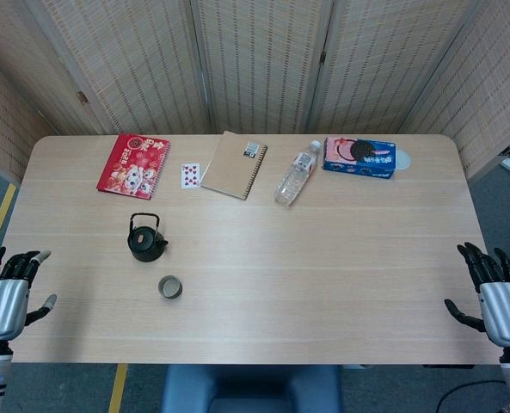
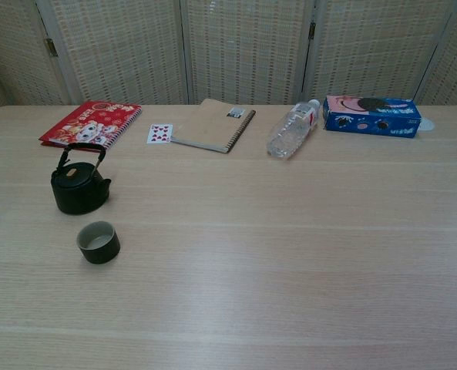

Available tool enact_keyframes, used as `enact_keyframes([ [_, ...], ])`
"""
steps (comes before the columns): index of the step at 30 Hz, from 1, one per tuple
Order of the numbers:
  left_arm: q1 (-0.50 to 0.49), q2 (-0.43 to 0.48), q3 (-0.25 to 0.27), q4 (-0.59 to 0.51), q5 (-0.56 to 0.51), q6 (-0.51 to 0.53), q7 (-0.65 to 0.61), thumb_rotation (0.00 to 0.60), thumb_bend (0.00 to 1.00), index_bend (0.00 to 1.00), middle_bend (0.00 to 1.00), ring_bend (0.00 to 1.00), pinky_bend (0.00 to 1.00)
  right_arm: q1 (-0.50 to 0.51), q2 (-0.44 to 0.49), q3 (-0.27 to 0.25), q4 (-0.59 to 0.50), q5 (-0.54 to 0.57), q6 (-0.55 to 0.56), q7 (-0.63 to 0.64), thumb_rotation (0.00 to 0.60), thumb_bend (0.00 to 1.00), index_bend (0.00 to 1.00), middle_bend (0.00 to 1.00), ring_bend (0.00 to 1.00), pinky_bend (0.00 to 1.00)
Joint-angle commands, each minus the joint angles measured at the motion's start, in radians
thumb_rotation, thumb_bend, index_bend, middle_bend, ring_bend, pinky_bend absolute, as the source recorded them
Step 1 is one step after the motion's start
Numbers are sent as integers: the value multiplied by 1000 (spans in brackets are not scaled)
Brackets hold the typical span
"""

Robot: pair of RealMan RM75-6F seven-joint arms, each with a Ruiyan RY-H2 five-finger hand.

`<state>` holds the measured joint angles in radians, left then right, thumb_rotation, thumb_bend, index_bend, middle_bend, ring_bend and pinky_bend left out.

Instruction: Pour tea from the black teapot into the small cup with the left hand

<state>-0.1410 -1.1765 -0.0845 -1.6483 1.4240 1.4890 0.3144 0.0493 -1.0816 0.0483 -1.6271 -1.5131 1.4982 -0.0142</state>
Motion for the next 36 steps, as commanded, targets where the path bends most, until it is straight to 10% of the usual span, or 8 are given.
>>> enact_keyframes([
  [1, 0, 0, 0, 1, 1, 0, 0, 600, 295, 234, 245, 218, 75, 0, 0, 1, 1, 2, -1, 0, 558, 282, 63, 112, 154, 0],
  [24, -47, 26, -8, -10, 21, -64, -49, 600, 298, 255, 258, 232, 75, 1, 3, -17, -7, -39, -1, -8, 558, 281, 71, 112, 168, 20],
  [36, -198, 96, -42, -73, -26, -310, -115, 600, 296, 256, 259, 229, 75, 6, 14, -30, -22, -74, -3, -22, 559, 282, 78, 112, 169, 20],
])
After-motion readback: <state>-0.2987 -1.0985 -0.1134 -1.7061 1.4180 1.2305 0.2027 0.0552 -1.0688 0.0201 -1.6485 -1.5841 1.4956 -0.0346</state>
